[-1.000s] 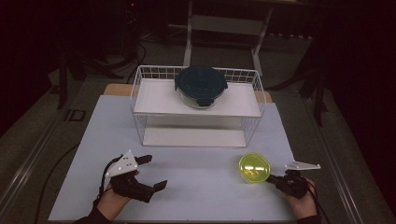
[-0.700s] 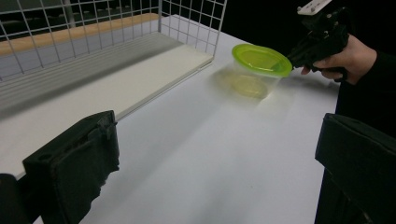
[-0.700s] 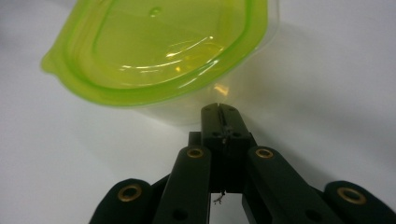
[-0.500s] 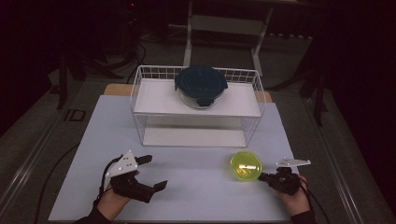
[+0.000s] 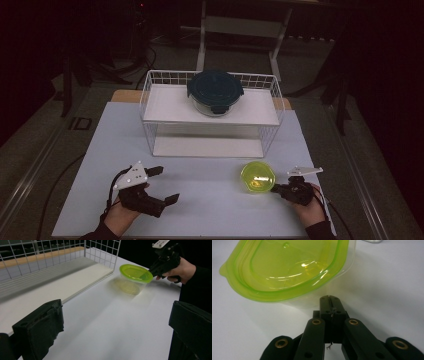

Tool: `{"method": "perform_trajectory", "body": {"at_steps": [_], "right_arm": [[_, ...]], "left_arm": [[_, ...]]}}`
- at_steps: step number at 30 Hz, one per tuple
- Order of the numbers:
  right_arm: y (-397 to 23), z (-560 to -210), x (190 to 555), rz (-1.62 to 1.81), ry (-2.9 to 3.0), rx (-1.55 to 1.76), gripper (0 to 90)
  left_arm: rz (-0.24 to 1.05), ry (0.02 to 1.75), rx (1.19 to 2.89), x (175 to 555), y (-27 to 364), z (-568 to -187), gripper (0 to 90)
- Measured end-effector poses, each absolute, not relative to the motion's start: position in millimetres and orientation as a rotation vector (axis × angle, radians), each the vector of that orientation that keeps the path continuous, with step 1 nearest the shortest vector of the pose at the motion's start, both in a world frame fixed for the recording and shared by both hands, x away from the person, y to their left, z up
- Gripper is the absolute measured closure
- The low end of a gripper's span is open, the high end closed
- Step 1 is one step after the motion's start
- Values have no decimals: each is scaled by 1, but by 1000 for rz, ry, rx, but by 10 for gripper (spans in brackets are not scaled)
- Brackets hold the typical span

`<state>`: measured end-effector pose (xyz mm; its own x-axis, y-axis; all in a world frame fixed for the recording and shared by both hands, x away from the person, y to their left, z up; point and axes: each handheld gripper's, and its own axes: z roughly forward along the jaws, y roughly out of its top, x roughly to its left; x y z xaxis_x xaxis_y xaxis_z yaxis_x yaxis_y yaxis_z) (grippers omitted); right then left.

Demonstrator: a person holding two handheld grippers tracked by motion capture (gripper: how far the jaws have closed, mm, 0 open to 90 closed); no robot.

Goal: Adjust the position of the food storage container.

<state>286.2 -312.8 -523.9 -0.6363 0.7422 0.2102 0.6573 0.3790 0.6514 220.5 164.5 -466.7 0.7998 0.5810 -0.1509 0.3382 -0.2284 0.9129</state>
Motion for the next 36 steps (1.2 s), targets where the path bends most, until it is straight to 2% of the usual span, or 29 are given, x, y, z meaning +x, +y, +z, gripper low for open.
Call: {"method": "perform_trajectory", "body": {"at_steps": [12,36], "right_arm": [[-315,-521,301,1090,2448,1329,900],[-275,-523,301,1148,2569,1250,900]], "left_arm": [[261,702,1844,222,164,-468,0],[258,696,1847,221,162,-468,0]]}}
